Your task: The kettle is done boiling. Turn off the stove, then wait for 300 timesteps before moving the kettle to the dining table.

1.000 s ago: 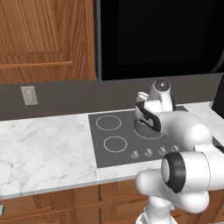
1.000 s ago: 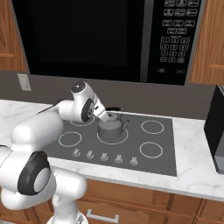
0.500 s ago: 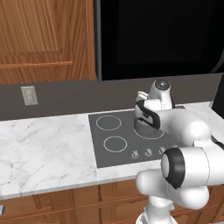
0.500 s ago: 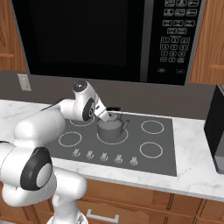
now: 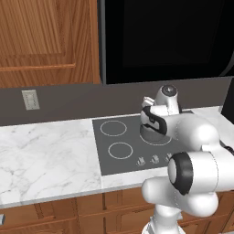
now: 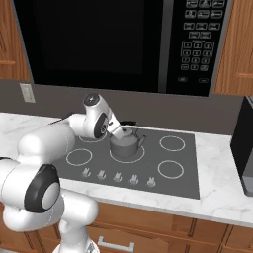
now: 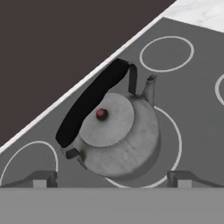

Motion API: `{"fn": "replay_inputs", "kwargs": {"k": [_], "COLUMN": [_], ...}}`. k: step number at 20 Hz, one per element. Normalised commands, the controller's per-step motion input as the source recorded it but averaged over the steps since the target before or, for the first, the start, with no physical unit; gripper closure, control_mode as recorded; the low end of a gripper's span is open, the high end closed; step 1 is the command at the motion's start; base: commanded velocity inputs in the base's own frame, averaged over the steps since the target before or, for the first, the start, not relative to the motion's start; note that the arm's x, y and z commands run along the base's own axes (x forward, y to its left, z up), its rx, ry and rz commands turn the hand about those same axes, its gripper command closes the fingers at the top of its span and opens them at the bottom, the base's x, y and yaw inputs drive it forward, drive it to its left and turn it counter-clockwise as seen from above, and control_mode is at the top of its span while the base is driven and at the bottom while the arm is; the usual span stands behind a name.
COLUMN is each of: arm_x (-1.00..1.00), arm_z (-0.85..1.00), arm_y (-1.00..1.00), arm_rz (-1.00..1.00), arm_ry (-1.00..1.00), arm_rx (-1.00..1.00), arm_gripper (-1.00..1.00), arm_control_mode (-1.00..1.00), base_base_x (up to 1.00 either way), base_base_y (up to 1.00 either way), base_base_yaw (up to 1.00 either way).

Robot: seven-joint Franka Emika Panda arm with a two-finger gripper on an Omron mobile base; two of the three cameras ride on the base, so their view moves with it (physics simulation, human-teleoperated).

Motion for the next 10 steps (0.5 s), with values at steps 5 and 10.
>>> {"fn": "replay_inputs", "kwargs": {"k": [5, 10], "arm_x": [0.08, 0.09], "arm_z": [-0.01, 0.00], "arm_y": [0.00, 0.00], "arm_rz": [0.00, 0.00], "arm_ry": [-0.01, -0.02], "arm_rx": [0.01, 0.02], "arm_gripper": [-1.00, -1.00], "arm_control_mode": [-1.00, -1.00], "base_base_x": [0.00, 0.00], "base_base_y": [0.00, 0.00], "base_base_yaw": [0.00, 0.00]}}
